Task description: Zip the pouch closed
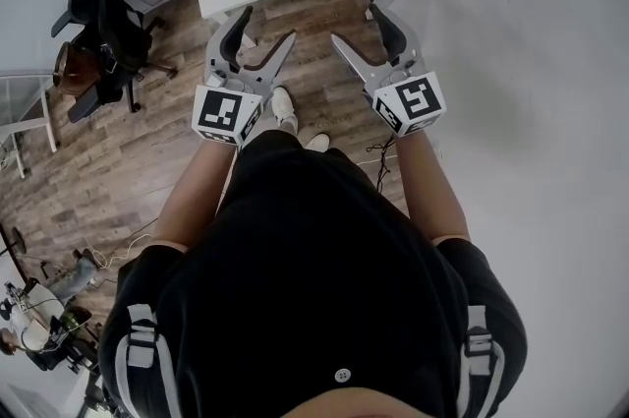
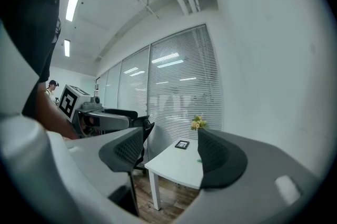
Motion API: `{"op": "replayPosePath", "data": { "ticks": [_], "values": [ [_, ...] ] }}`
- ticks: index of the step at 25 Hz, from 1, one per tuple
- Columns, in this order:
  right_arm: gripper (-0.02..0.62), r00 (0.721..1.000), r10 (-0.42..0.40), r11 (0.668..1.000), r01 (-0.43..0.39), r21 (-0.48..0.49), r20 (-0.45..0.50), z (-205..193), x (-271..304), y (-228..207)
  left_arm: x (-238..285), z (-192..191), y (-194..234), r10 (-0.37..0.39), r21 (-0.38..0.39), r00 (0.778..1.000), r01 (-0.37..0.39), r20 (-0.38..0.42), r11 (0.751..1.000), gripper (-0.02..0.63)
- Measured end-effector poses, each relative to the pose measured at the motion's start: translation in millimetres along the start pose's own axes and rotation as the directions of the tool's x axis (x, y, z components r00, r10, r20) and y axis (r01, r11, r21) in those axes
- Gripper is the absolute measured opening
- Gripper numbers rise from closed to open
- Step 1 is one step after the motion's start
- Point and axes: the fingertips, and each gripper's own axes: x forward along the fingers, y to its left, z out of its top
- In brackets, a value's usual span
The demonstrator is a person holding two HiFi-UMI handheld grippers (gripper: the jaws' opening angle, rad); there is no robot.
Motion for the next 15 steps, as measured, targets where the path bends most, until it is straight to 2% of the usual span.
{"op": "replayPosePath", "data": {
  "ticks": [15],
  "values": [
    [0.322, 1.0, -0.01, 1.0, 0.009, -0.018, -0.024, 13, 91, -32, 53, 2, 81, -0.028, -0.024, 1.0, 0.028, -0.001, 0.999, 0.305]
  ]
}}
